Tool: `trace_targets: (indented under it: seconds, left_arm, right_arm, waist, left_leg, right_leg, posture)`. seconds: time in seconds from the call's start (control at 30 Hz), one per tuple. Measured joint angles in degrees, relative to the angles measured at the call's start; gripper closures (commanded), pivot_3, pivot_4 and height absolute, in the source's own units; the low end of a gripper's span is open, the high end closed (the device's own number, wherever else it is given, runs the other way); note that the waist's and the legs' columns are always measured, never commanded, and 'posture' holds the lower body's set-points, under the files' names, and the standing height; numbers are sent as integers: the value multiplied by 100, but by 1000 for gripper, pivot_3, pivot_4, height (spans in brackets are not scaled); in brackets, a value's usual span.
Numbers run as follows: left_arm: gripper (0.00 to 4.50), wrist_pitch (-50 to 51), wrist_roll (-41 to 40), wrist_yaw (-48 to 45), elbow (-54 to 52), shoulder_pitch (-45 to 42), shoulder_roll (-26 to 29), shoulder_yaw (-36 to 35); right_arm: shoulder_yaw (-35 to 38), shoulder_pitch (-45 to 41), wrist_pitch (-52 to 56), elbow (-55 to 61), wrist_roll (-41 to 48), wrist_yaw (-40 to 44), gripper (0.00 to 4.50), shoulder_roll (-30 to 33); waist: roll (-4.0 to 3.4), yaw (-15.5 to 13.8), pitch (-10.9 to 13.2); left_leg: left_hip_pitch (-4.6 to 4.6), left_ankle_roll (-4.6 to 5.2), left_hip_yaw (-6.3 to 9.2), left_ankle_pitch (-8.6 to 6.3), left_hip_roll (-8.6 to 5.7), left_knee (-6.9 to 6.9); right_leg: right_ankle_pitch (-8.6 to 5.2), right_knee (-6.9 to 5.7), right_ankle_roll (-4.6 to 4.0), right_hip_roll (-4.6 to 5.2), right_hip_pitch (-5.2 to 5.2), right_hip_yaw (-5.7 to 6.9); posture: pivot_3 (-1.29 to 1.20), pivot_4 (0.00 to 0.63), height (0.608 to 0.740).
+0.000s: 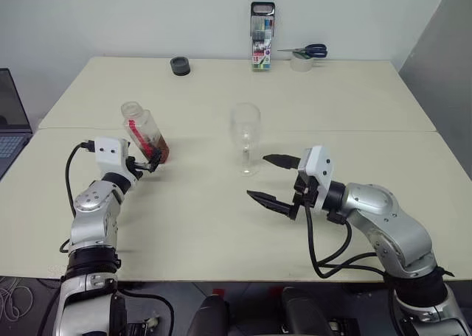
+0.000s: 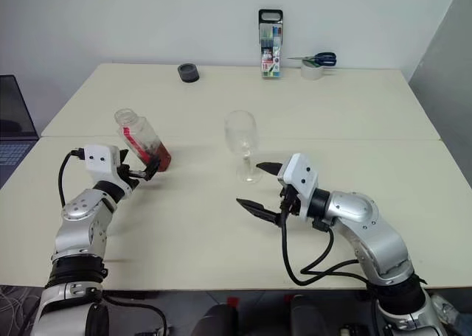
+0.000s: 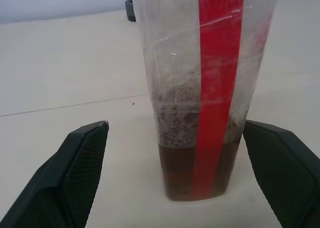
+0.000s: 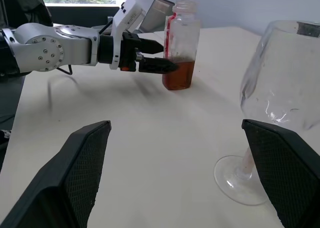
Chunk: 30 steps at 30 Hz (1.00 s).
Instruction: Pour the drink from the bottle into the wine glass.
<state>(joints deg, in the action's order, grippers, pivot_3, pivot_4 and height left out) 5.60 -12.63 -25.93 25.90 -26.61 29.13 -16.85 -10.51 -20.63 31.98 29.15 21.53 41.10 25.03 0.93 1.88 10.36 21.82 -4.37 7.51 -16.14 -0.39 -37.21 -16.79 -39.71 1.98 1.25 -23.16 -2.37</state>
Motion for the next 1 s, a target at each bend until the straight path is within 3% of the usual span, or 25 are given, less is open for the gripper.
trace_targets:
  seconds: [0.3,0.6,0.83,1.0]
  left_arm:
    - [0,-185,10,-179,663,-499,2,79]
    - [2735,-366,53,-303,1101,-734,10,162]
    - [2837,-439,194,-502,1282,-983,76,410]
    - [2837,-442,386,-636,630,-1065,66,816]
  right_arm:
    - [-16,-35,1,3,0,-31,27,-7]
    - [-23,-38,-8,3,-6,-147,0,-57]
    - [-16,-38,-20,7,-29,-370,0,-97]
    - [313,-32,85,278,104,-580,0,-95]
  waist:
    - [1,2,0]
    - [1,7,0]
    - [2,10,0]
    - [3,7,1]
  left_leg:
    - [1,-2,0,1,0,-1]
    - [2,-3,2,2,-1,-1]
    - [8,-3,4,2,-2,-8]
    - [15,-5,8,3,-3,-10]
  right_leg:
    - [0,-1,0,0,-1,1]
    - [0,-2,0,0,-2,1]
    - [0,-4,0,0,-3,3]
    - [0,-3,0,1,-5,2]
  posture:
    - [0,150,740]
    - [0,150,740]
    - [0,150,740]
    - [0,150,740]
